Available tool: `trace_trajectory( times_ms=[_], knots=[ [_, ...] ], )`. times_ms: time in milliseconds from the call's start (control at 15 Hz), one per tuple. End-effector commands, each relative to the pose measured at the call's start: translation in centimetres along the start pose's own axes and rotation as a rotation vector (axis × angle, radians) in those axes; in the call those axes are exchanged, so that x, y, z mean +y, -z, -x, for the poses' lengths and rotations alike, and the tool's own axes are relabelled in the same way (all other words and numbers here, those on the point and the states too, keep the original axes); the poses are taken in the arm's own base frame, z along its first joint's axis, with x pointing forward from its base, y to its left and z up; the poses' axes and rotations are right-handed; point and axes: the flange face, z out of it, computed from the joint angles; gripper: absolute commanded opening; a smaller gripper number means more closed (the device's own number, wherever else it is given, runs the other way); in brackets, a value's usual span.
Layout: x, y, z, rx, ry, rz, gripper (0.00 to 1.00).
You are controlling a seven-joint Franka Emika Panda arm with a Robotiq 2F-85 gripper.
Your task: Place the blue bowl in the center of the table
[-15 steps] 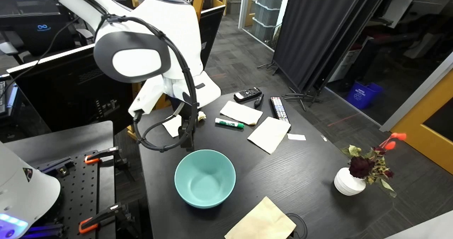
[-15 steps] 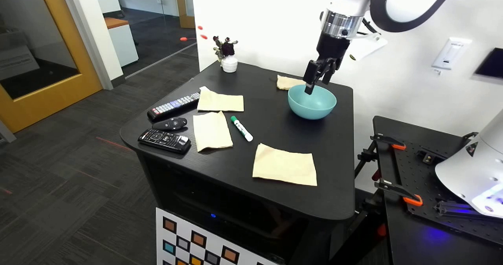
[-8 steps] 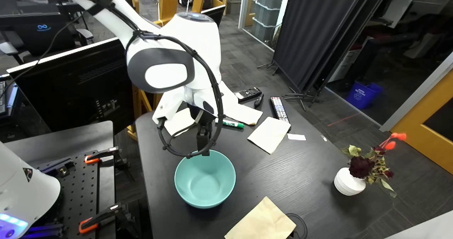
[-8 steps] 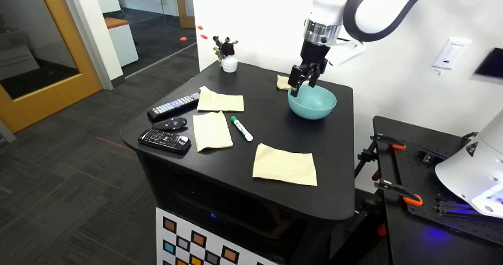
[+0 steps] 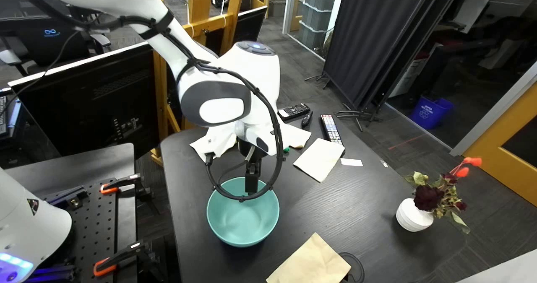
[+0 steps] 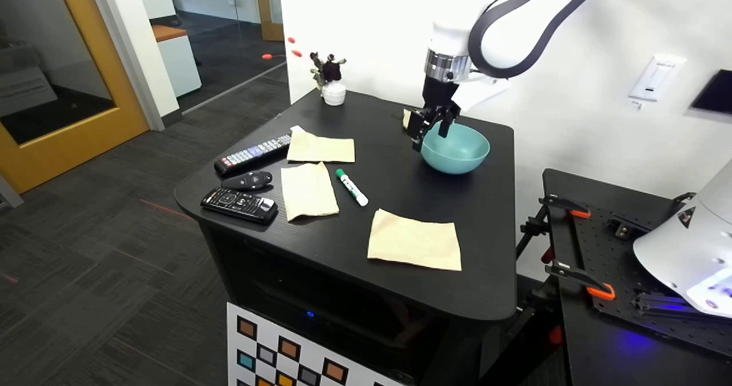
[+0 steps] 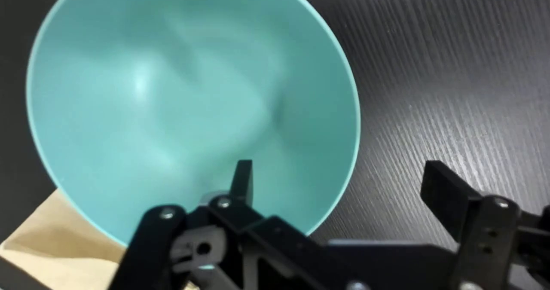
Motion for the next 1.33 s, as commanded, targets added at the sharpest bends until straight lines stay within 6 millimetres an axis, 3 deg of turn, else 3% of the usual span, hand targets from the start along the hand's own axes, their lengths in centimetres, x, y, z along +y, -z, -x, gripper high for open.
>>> trace_trajectory(
  times_ms=[0,67,333,800,1267],
  knots=[
    [-0.4,-2.2,-1.1,-0.027,-0.021,-0.006,1.0],
    [-0.1,-1.3,-0.3,-0.024,-0.015,0.001,1.0],
    [-0.3,-2.5,-0.6,-0.039,-0.019,0.005,1.0],
    [-0.6,-1.1,-0.6,0.003,-0.017,0.05,1.0],
    [-1.4,-1.6,-0.5,-0.023,-0.007,0.061,1.0]
  ],
)
